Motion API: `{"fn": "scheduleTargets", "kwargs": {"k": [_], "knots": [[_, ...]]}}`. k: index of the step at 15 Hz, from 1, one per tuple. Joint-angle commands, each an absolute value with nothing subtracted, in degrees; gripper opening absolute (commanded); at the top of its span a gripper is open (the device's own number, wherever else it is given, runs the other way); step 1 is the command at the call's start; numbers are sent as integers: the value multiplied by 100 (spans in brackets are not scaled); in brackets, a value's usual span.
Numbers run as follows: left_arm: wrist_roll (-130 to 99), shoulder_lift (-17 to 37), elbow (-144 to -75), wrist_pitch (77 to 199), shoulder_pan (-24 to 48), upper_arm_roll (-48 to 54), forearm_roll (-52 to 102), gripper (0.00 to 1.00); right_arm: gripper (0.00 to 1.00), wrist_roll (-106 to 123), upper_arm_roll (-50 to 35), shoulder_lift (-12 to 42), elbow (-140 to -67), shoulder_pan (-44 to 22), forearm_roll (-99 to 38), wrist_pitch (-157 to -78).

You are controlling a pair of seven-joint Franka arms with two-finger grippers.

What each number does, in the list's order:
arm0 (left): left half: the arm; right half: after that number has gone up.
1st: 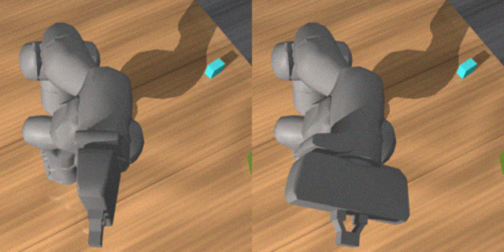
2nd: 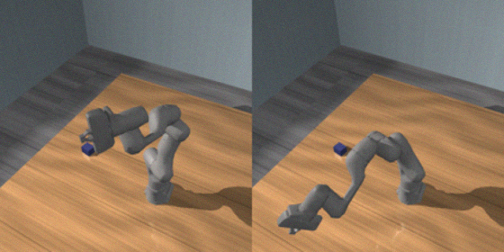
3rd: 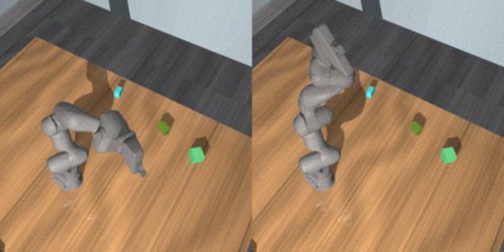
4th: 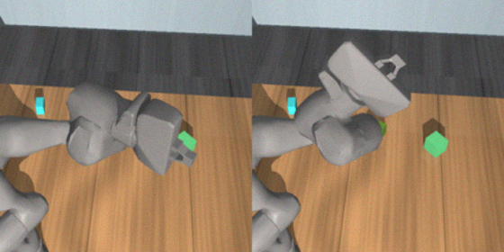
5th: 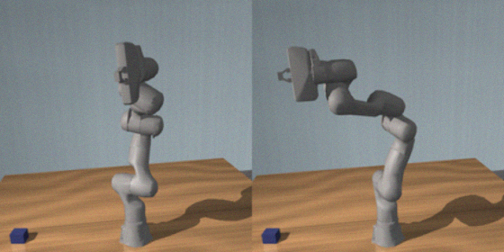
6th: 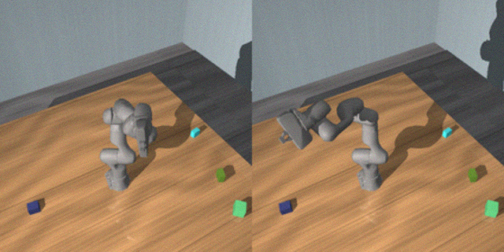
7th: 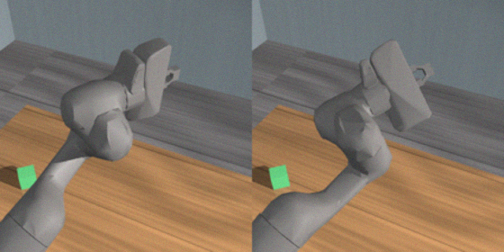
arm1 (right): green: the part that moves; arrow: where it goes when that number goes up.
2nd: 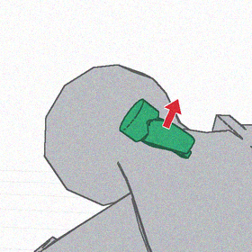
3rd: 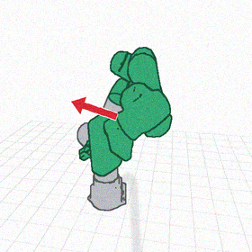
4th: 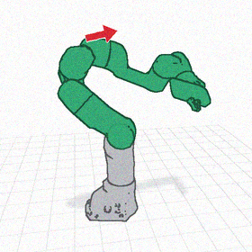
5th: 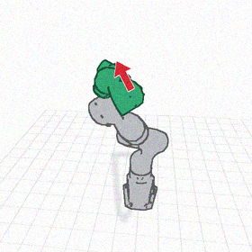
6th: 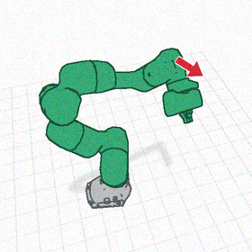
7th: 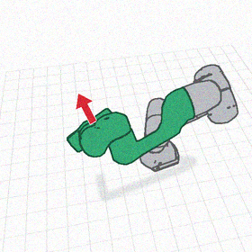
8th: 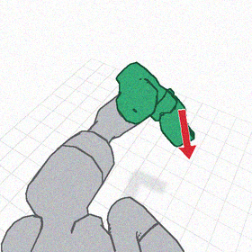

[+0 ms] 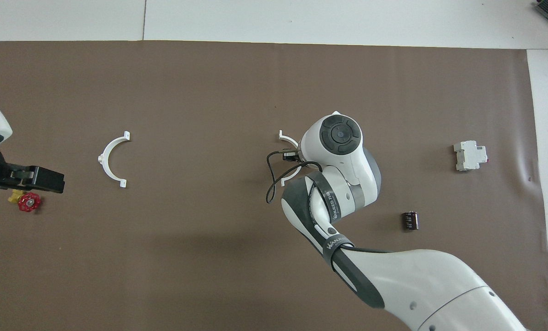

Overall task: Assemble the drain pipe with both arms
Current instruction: 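Carry the clamp half toward the table center with the right gripper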

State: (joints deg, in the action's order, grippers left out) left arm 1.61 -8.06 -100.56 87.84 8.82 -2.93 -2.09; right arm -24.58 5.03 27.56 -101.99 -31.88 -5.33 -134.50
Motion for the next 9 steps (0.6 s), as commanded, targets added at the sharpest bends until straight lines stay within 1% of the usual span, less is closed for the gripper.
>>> {"fn": "scheduleTargets", "kwargs": {"k": [1, 9], "knots": [[141, -879, -10143, 8859, 940, -334, -123, 100, 0, -2759, 519, 2821, -10151, -3305, -344, -13500], [141, -879, -10143, 8868, 940, -334, -123, 100, 0, -3067, 510, 2821, -10195, -3392, -229, -13509]]}}
